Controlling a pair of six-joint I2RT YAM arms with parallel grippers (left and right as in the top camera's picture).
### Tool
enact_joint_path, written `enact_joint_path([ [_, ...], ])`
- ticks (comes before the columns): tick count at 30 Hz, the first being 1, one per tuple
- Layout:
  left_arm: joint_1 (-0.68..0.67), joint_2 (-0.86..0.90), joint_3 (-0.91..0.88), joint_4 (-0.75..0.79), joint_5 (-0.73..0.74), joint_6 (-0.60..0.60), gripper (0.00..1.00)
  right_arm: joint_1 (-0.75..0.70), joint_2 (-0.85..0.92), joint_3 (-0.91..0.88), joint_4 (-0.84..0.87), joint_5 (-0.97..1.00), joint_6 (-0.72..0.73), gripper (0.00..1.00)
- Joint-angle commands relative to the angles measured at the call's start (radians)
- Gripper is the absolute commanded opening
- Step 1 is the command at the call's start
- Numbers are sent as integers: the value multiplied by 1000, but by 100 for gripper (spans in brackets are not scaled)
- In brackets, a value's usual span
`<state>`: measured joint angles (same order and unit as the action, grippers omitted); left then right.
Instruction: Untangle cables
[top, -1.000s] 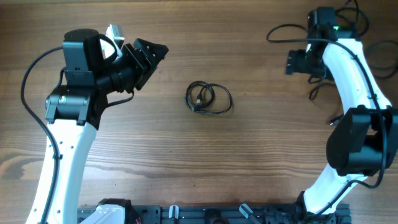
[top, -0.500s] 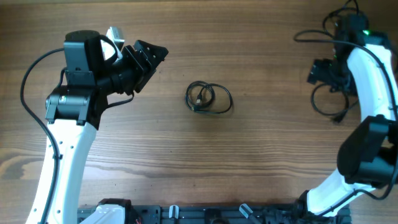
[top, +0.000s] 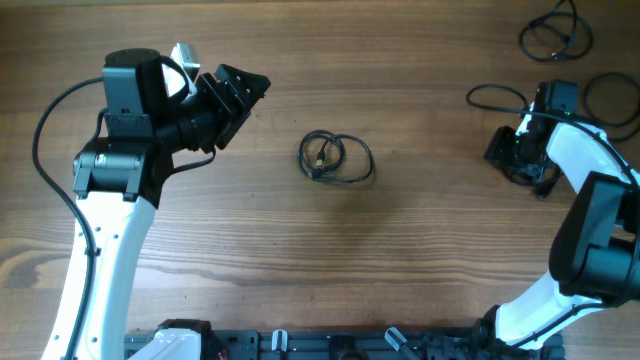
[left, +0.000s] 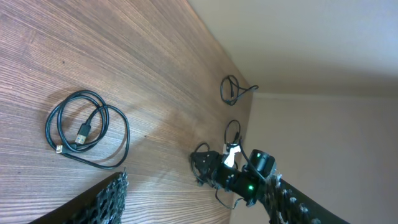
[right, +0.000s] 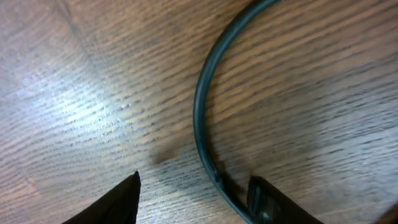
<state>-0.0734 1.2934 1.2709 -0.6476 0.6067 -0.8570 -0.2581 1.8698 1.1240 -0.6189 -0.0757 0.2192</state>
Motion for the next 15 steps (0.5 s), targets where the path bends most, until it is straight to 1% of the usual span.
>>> enact_joint_path([
  [1, 3, 3, 12, 3, -7, 20, 74, 4, -8, -27, 27, -84, -3, 48],
  [2, 3, 3, 12, 3, -7, 20, 74, 6, -8, -27, 29, -83, -2, 40],
  [4, 3, 3, 12, 3, -7, 20, 74, 6, -8, -27, 29, -77, -3, 33],
  [7, 3, 3, 12, 3, -33, 21, 74, 6, -8, -38, 22, -34, -3, 19],
  [8, 3, 3, 12, 3, -37, 21, 74, 6, -8, -38, 24, -34, -3, 16],
  [9, 3, 3, 12, 3, -40, 21, 74, 6, -8, -38, 32, -38, 0, 8],
  [10, 3, 3, 12, 3, -40, 21, 74, 6, -8, -38, 52, -38, 23, 4],
  [12, 3, 3, 12, 3, -40, 21, 74, 6, -8, -37, 103, -64, 37, 4],
  [14, 3, 3, 12, 3, -41, 21, 75, 6, -8, -29, 193, -116, 100, 4],
  [15, 3, 3, 12, 3, -41, 21, 75, 6, -8, -18, 223, -141, 100, 4],
])
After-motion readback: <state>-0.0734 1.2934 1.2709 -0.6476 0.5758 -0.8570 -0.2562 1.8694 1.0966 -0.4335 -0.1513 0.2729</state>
